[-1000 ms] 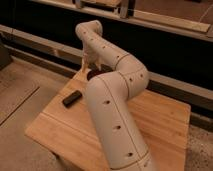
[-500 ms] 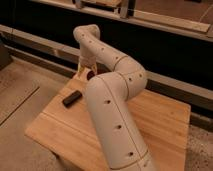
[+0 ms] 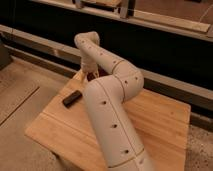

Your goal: Drag the ceramic bowl in a circle

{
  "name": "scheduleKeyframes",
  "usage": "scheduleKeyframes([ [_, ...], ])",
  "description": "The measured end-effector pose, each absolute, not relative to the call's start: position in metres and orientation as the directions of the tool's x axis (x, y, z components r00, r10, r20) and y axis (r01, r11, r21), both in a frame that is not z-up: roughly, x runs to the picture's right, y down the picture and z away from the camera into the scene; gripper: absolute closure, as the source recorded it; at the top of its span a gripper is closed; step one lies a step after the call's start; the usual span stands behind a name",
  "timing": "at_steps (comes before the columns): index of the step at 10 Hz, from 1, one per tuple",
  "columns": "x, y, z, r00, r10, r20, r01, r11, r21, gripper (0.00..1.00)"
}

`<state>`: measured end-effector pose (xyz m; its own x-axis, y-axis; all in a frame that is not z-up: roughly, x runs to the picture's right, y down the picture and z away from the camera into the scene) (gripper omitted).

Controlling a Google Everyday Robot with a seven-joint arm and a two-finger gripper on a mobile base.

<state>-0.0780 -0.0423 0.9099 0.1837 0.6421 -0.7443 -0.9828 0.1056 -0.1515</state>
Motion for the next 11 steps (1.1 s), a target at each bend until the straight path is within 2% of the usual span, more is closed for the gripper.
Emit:
scheduleKeyframes([
  [3, -0.076, -0.043, 0.923, 0.187, 0.638, -0.747, -0.982, 0.106, -0.156, 0.68],
  [6, -0.085, -0.062, 0.919, 0.219, 0.672, -0.707, -0.974, 0.105, -0.201, 0.97],
  [7, -0.088, -0.067, 0.918, 0.224, 0.684, -0.694, -0.972, 0.103, -0.213, 1.00],
  [11, -0.094, -0.086, 0.907, 0.241, 0.717, -0.653, -0.963, 0.094, -0.253, 1.00],
])
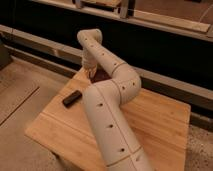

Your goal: Drag the ceramic bowl in a circle

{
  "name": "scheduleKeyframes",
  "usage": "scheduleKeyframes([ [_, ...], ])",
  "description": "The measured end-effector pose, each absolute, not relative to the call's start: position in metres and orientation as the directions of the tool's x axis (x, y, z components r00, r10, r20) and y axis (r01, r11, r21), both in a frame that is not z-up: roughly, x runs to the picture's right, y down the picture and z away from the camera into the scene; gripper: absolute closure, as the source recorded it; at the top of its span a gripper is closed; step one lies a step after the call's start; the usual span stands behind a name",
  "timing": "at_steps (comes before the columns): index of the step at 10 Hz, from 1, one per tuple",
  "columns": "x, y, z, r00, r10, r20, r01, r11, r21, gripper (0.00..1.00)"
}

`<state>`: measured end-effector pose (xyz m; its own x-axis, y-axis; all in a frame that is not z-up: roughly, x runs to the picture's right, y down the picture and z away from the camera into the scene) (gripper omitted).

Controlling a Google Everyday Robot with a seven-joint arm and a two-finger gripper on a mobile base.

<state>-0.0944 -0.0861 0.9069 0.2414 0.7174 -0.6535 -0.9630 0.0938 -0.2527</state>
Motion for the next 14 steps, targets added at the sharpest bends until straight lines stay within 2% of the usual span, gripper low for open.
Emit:
scheduleKeyframes([
  [7, -0.127, -0.062, 0.898, 0.301, 0.667, -0.681, -0.942, 0.095, -0.323, 1.00],
  [11, -0.112, -0.051, 0.889, 0.259, 0.638, -0.725, -0.963, 0.109, -0.248, 1.00],
  [14, -0.081, -0.051, 0.891, 0.179, 0.633, -0.754, -0.984, 0.112, -0.139, 1.00],
])
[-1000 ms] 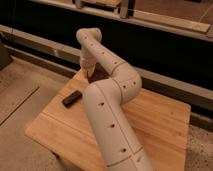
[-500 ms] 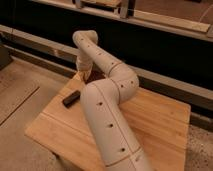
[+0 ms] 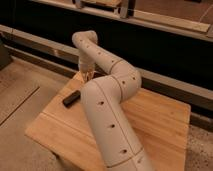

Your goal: Drag the ceramic bowl in a circle

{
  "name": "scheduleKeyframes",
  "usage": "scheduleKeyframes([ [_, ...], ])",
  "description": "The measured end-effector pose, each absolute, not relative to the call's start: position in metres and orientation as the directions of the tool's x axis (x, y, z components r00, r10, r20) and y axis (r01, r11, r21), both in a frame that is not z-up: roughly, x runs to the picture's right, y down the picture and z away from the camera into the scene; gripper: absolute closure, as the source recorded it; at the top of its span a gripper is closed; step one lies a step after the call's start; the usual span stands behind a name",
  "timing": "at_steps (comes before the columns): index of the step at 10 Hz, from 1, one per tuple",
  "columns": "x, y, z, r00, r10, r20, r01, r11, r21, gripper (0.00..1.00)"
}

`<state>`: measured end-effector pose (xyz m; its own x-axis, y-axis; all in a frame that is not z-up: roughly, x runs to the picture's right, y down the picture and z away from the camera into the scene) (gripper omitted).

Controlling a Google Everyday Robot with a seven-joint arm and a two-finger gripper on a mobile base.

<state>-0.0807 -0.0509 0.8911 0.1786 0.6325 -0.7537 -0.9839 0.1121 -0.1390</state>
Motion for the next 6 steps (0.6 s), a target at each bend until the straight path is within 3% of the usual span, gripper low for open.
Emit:
scheduleKeyframes([
  [6, -0.074, -0.090, 0.910, 0.200, 0.699, -0.687, -0.978, 0.190, -0.091, 1.00],
])
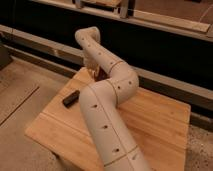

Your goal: Drag the ceramic bowl in a circle

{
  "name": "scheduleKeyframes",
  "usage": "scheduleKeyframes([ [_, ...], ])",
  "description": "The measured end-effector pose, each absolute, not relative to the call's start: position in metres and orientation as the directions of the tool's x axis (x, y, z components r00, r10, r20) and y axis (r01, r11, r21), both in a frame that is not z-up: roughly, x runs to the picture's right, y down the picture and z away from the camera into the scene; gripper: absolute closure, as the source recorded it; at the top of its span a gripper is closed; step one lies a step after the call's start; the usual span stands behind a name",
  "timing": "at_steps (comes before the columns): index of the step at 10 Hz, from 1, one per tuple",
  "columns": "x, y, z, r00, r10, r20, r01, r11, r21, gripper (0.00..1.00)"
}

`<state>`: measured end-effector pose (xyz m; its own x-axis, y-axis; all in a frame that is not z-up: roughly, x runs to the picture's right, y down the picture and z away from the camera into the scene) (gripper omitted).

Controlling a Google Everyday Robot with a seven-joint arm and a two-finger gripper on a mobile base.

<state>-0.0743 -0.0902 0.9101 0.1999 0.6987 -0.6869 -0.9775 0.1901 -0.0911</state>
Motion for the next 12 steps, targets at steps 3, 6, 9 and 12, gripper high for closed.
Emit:
scheduleKeyframes([
  [3, -0.102, -0.088, 0.914, 0.264, 0.688, -0.676, -0.962, 0.239, -0.133, 1.00],
  [6, -0.127, -0.084, 0.912, 0.301, 0.680, -0.669, -0.953, 0.248, -0.176, 1.00],
  [9, -0.126, -0.085, 0.913, 0.300, 0.680, -0.669, -0.953, 0.249, -0.175, 1.00],
  [12, -0.148, -0.090, 0.895, 0.276, 0.693, -0.666, -0.960, 0.168, -0.224, 1.00],
])
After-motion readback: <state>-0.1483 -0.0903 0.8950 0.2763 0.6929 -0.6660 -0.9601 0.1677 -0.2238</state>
